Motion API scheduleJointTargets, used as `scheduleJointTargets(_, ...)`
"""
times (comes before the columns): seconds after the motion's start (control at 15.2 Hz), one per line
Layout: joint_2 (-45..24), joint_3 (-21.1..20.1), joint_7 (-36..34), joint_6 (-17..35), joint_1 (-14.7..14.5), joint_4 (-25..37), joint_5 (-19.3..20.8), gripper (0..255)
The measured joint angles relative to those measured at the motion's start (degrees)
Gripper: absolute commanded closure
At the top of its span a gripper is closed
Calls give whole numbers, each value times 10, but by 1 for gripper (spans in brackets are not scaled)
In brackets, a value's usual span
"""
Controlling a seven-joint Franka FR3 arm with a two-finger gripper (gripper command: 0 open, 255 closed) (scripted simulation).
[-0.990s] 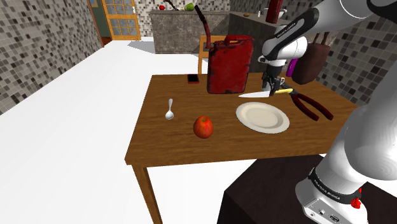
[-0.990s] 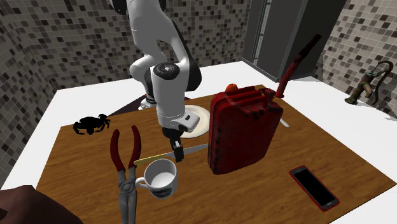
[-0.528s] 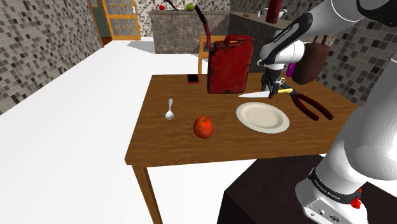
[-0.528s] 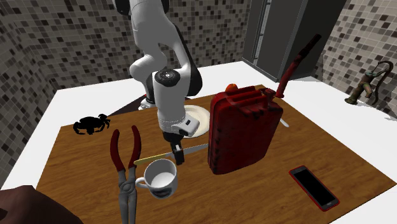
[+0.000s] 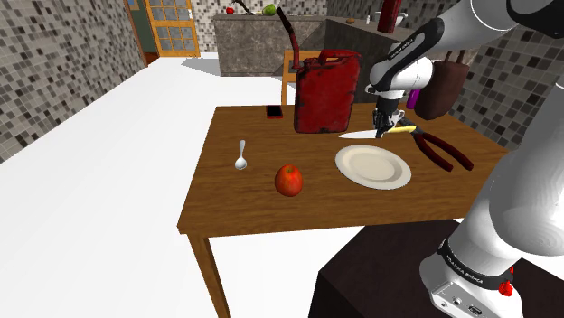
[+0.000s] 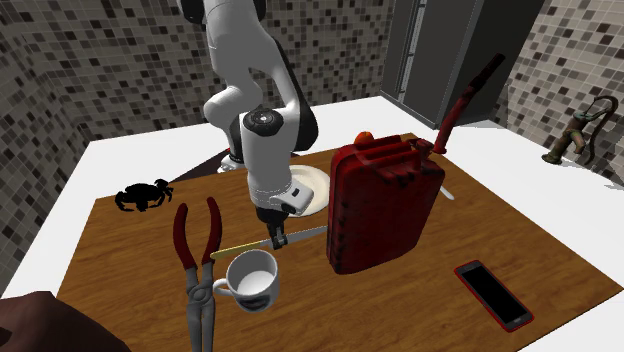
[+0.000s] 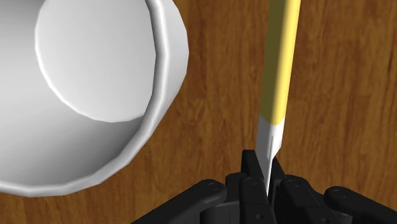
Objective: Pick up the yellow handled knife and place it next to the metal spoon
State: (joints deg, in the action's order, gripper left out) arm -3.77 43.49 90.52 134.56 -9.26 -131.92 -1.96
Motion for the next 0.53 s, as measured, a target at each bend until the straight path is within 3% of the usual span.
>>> scheduleJointTargets(0.53, 16, 1, -11, -16, -2, 5, 15, 255)
